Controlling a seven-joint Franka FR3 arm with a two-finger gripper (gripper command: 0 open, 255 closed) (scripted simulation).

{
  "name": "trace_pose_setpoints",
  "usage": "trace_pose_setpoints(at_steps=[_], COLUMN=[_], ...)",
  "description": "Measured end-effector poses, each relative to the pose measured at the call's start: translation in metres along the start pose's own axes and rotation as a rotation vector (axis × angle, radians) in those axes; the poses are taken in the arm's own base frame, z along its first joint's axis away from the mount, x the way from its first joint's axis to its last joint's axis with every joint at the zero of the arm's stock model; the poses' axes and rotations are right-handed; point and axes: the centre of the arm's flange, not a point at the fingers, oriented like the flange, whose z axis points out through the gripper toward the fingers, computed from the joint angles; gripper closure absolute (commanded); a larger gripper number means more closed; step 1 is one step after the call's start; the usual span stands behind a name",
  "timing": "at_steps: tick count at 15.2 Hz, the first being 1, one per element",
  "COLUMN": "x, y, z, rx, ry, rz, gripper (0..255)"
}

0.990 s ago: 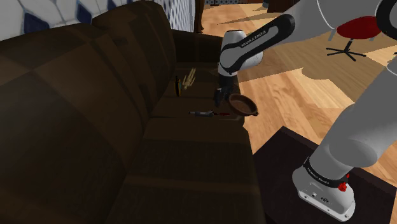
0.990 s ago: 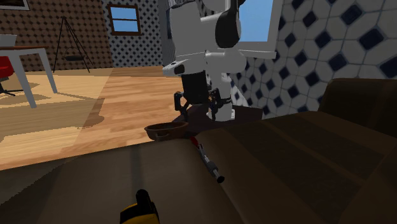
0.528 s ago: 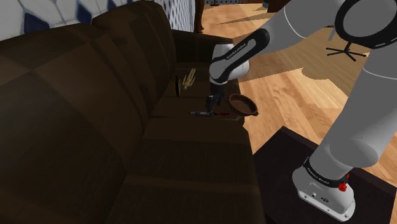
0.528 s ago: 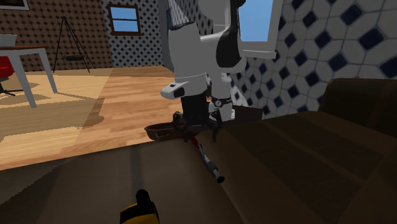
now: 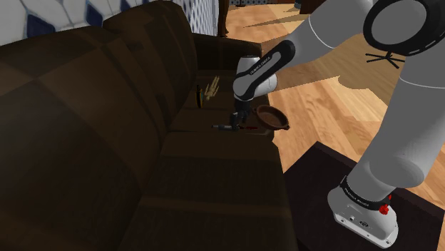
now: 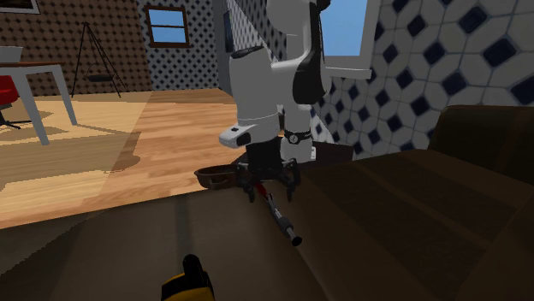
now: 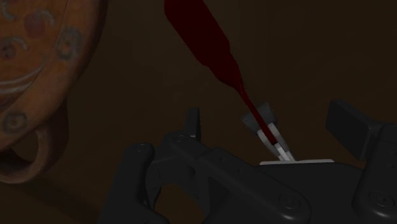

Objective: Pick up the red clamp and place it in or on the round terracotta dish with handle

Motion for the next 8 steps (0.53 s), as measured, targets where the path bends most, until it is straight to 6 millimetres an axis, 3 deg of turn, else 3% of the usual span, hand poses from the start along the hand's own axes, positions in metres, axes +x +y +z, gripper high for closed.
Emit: trace_pose_setpoints(at_steps=[3,4,8], x=[0.0002,0.0002,0.0003], y=[-0.0001,-0.0001,0.0000], z=[0.0005,0.0005,0.0003], rx=[0.000,0.000,0.000], ry=[0.000,0.000,0.001], rz=[0.000,0.000,0.000], gripper=[0,255,255])
